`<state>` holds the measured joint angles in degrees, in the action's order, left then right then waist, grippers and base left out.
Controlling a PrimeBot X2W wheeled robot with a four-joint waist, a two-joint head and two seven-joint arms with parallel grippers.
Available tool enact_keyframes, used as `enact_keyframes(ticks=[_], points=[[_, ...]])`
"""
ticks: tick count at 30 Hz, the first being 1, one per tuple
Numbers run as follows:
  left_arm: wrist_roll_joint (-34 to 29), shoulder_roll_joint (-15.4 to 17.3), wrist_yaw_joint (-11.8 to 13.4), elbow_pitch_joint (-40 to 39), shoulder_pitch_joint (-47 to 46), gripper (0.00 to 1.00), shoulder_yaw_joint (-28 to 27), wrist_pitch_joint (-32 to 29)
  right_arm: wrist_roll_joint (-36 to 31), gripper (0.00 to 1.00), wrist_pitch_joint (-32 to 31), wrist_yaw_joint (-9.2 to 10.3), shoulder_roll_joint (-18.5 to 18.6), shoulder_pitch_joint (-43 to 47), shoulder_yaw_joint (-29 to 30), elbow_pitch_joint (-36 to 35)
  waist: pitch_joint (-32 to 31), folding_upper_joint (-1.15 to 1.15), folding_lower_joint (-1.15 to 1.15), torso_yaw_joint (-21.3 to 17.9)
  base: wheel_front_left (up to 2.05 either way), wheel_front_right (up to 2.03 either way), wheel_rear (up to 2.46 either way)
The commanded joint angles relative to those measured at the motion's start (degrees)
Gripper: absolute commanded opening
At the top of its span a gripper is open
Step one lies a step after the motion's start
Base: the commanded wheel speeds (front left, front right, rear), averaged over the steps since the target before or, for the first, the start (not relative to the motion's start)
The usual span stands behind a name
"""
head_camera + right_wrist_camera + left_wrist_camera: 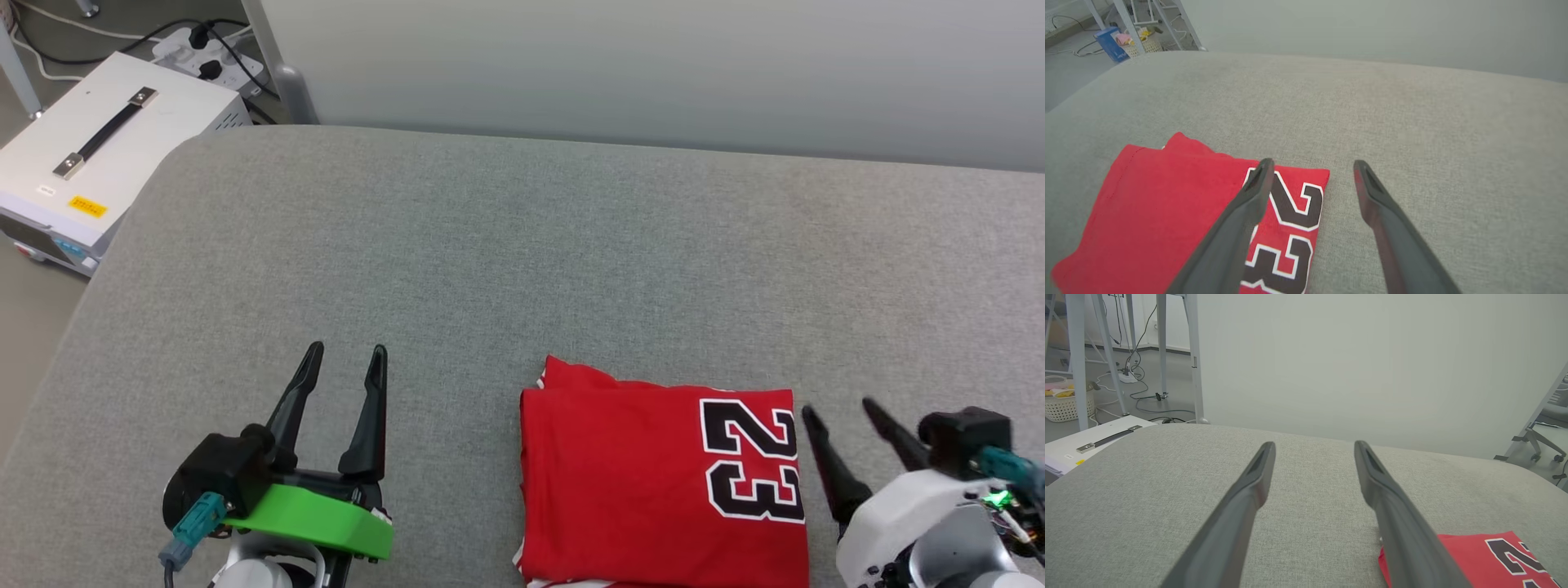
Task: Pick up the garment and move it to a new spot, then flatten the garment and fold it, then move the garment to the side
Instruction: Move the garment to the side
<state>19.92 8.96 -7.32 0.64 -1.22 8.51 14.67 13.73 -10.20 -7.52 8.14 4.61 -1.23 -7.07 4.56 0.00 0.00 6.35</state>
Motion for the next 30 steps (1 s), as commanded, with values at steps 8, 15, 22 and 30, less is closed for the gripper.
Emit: enact_keyframes(ticks=[8, 15, 22, 30], points=[[0.8, 0.1, -0.2, 0.0, -1.5, 1.0, 1.6, 0.3, 2.5, 1.0, -33.6, 0.03, 0.7, -2.1, -1.6, -2.9, 3.5, 0.0, 0.0, 1.6, 0.0, 0.0, 0.0], [1.4, -0.1, -0.2, 0.1, -3.4, 1.0, 3.2, 0.3, -0.5, 1.0, -45.3, 0.03, -0.2, -5.4, 0.1, -3.9, 6.7, 0.0, 0.0, 3.9, 0.0, 0.0, 0.0], [2.0, -0.2, -0.2, 0.1, -5.1, 1.0, 4.3, 0.3, -2.5, 1.0, -47.5, 0.03, -2.4, -6.8, 2.2, -0.2, 9.4, 0.0, 0.0, 6.4, 0.0, 0.0, 0.0], [2.0, -0.3, -0.2, 0.3, -5.8, 1.0, 4.7, 0.3, -2.8, 0.42, -47.6, 0.03, -2.6, -6.0, 0.2, 5.4, 10.5, 0.0, 0.0, 7.3, 0.0, 0.0, 0.0]])
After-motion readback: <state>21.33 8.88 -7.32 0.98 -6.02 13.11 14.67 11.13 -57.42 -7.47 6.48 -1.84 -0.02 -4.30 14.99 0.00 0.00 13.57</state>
